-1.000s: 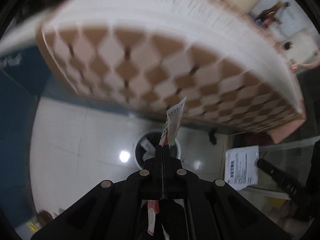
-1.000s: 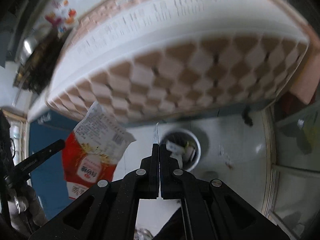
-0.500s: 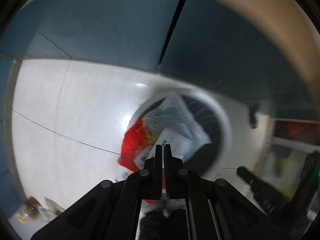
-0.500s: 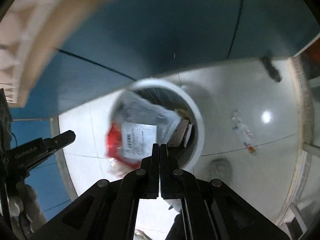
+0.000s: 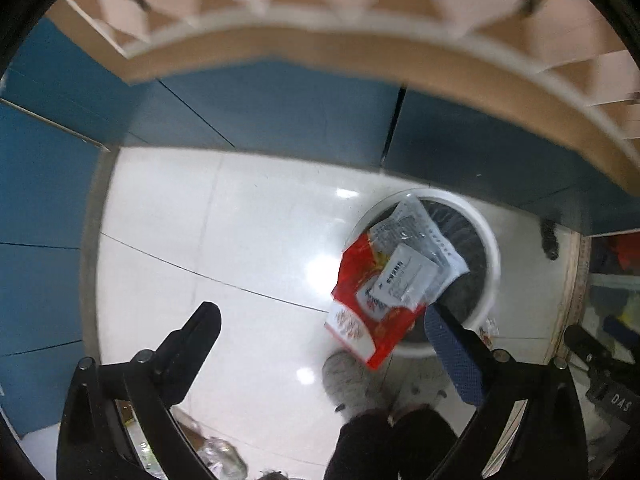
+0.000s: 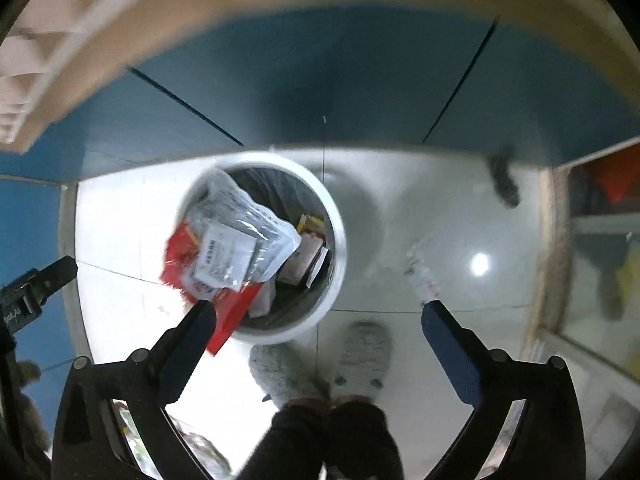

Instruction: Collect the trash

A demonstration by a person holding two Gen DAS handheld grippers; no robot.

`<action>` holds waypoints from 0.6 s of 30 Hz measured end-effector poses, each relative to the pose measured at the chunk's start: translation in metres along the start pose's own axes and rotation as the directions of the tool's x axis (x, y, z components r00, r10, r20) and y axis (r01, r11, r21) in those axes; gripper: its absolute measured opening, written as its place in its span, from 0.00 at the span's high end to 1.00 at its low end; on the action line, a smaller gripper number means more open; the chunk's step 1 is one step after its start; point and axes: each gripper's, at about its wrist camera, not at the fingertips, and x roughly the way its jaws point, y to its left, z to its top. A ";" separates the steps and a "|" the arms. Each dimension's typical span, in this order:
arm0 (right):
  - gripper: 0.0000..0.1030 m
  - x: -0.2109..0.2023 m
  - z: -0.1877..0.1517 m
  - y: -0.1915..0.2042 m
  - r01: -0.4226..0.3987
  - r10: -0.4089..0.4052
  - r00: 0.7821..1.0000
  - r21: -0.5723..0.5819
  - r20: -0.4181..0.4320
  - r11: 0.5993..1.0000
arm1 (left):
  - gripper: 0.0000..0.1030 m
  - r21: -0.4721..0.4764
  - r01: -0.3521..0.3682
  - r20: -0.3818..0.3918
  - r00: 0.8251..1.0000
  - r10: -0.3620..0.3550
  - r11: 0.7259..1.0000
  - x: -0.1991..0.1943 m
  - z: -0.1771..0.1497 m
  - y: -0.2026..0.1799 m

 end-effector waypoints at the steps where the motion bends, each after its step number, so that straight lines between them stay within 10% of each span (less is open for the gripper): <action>1: 0.00 -0.021 -0.003 0.003 0.017 -0.017 1.000 -0.013 0.018 1.000 | 0.00 0.002 -0.002 0.011 1.000 0.002 1.000 -0.019 -0.002 0.002; 11: 0.00 -0.241 -0.039 0.018 0.020 -0.015 0.986 -0.025 0.169 0.999 | 0.00 -0.007 0.076 0.122 0.990 -0.074 0.997 -0.218 -0.034 0.020; 18: 0.00 -0.394 -0.093 0.045 -0.026 0.028 0.965 -0.013 0.261 1.000 | 0.00 0.074 0.252 0.128 0.957 -0.260 0.965 -0.326 -0.071 0.040</action>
